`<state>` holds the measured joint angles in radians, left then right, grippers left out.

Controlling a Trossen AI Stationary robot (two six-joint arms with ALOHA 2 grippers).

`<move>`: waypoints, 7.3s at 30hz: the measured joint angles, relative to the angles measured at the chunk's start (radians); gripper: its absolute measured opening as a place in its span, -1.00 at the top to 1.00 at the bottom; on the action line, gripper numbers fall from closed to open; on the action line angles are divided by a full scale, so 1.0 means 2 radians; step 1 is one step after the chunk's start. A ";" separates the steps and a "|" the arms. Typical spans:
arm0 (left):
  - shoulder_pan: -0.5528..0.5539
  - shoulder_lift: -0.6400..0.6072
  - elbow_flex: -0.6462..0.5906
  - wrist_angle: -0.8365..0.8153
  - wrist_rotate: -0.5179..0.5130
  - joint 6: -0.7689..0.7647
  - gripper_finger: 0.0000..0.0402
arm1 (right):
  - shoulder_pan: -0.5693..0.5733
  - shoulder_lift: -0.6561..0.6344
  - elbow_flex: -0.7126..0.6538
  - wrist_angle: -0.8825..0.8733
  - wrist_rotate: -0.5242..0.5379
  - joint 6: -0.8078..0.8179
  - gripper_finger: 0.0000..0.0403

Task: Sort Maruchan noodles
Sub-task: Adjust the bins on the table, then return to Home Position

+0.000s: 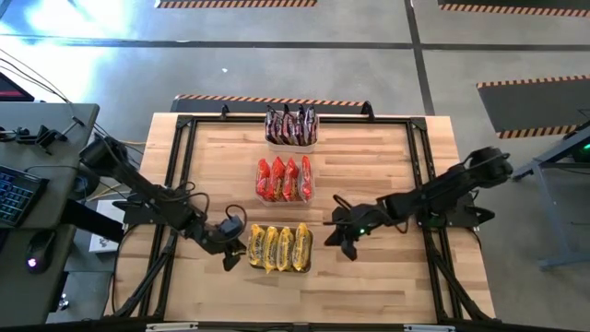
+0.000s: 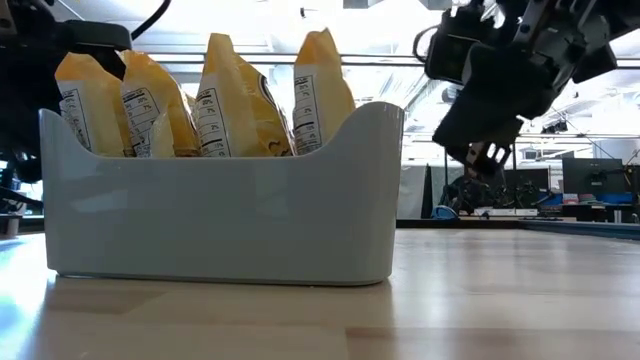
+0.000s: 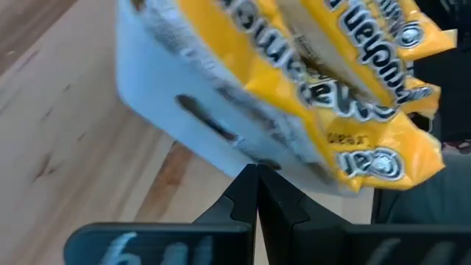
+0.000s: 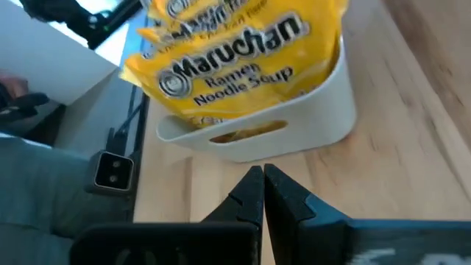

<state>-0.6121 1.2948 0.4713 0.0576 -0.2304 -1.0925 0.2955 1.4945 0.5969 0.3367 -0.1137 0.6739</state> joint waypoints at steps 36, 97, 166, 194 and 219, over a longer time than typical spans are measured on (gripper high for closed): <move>0.058 0.042 0.000 0.086 -0.011 0.064 1.00 | -0.055 0.041 0.025 -0.018 0.009 -0.026 1.00; 0.129 -0.257 0.001 -0.126 -0.085 0.221 1.00 | -0.088 0.018 0.022 0.033 0.007 -0.093 1.00; 0.465 -0.461 -0.228 0.225 0.146 0.403 1.00 | -0.191 -0.546 -0.293 0.067 0.186 -0.261 1.00; 0.502 -0.642 -0.230 -0.016 0.053 0.358 1.00 | -0.210 -0.742 -0.294 -0.103 0.228 -0.313 1.00; 0.502 -0.641 -0.230 -0.015 0.057 0.355 1.00 | -0.210 -0.727 -0.290 -0.148 0.208 -0.272 1.00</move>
<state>0.3916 0.0120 0.0120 0.0269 -0.1158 -0.3824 -0.1246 0.0395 0.0166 0.0410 0.3031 0.1307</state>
